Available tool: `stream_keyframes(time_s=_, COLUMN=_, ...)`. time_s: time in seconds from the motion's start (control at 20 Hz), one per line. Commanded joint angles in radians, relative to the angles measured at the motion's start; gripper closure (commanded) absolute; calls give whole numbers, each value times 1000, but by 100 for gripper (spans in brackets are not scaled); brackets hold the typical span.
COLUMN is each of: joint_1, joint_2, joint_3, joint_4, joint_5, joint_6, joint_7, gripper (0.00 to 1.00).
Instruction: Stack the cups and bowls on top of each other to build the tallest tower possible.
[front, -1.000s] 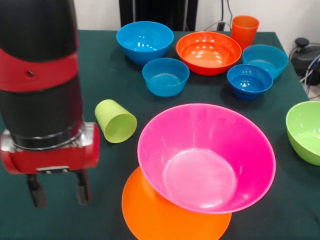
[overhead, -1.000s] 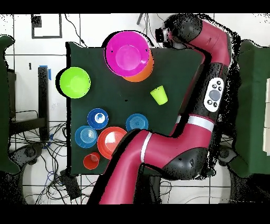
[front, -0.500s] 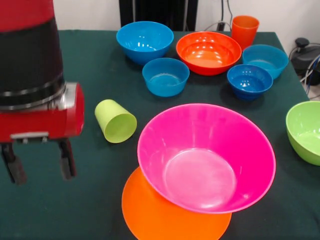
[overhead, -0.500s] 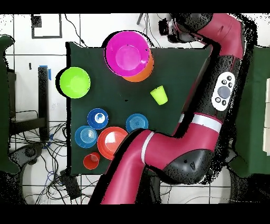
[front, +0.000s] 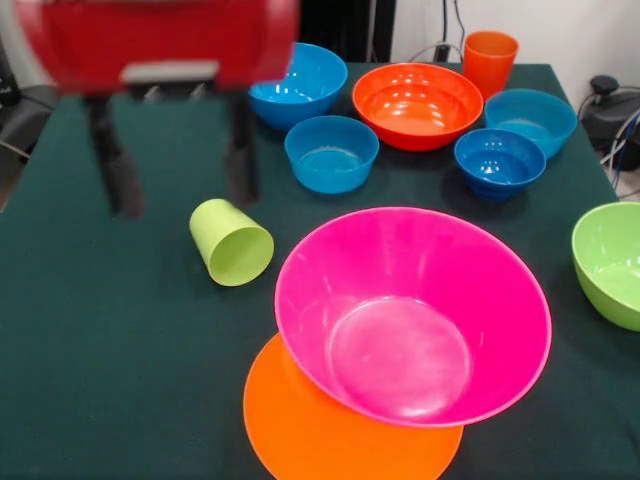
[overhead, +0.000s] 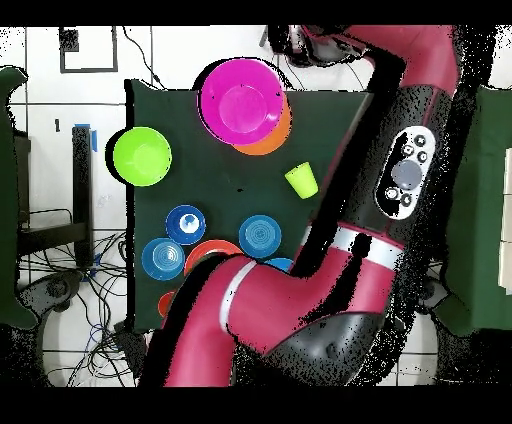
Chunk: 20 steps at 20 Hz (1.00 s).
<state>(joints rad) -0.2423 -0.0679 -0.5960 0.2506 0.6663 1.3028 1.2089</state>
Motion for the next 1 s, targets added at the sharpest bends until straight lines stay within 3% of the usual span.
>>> stream_keyframes(time_s=0.05, joint_1=82, joint_2=-192, joint_3=150, joint_4=368, joint_5=-110, joint_6=6, joint_7=-71, gripper=0)
stream_keyframes(time_s=0.55, joint_1=148, joint_2=-252, joint_3=226, joint_4=593, joint_5=-125, joint_6=-177, joint_7=-62, gripper=0)
stream_keyframes(time_s=1.0, joint_1=176, joint_2=-259, joint_3=260, joint_4=678, joint_5=-151, joint_6=-311, joint_7=-29, gripper=0)
